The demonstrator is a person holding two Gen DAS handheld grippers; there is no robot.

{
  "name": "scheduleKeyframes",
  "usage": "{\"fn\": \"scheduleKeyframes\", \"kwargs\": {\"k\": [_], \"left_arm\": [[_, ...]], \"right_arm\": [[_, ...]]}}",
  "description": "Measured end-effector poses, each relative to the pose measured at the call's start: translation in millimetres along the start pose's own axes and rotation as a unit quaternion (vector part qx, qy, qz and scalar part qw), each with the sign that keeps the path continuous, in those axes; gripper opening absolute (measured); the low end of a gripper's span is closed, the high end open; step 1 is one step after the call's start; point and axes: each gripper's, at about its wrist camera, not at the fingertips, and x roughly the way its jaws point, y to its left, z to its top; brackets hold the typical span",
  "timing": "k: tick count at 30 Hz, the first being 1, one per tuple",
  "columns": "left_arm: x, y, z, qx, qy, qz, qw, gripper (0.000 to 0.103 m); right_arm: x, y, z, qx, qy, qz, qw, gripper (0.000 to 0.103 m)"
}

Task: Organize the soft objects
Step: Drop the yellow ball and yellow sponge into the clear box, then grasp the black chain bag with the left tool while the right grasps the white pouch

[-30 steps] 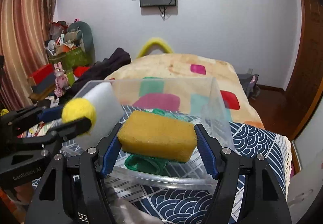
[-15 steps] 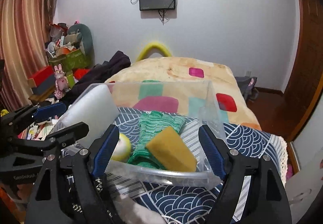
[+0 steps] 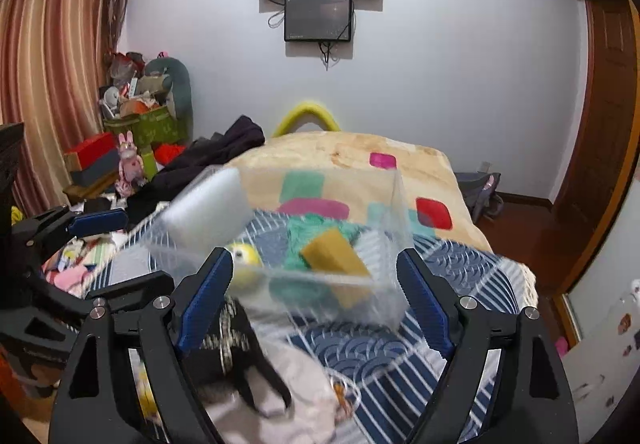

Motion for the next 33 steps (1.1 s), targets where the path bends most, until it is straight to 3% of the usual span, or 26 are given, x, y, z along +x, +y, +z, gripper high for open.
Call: {"fn": "scheduleKeyframes", "kwargs": {"k": [7, 10, 12, 14, 16, 20, 25, 33], "left_arm": [[29, -8, -29, -0.028, 0.066, -0.035, 0.9969, 0.097], [40, -13, -39, -0.035, 0.075, -0.040, 0.9958, 0.096], [42, -15, -42, -0.037, 0.074, -0.050, 0.9953, 0.085], [43, -17, -44, -0.037, 0.075, -0.070, 0.9940, 0.063], [42, -19, -45, -0.036, 0.078, -0.089, 0.9923, 0.049], [32, -25, -44, -0.016, 0.064, -0.075, 0.9950, 0.024], [17, -15, -44, -0.024, 0.056, -0.054, 0.9966, 0.013], [-11, 18, -50, -0.059, 0.046, -0.026, 0.9968, 0.011]], "right_arm": [[0, -8, -33, 0.020, 0.040, -0.006, 0.999, 0.083], [0, -7, -42, 0.024, 0.049, -0.002, 0.998, 0.084], [0, -8, -47, 0.028, 0.054, -0.001, 0.998, 0.084], [-1, -8, -49, 0.033, 0.057, -0.001, 0.998, 0.084], [0, -12, -52, 0.042, 0.061, 0.000, 0.997, 0.085], [-4, -15, -63, 0.059, 0.069, 0.007, 0.996, 0.086], [-3, -8, -68, 0.059, 0.079, 0.020, 0.995, 0.086], [22, 18, -76, 0.041, 0.120, 0.051, 0.991, 0.086]]}}
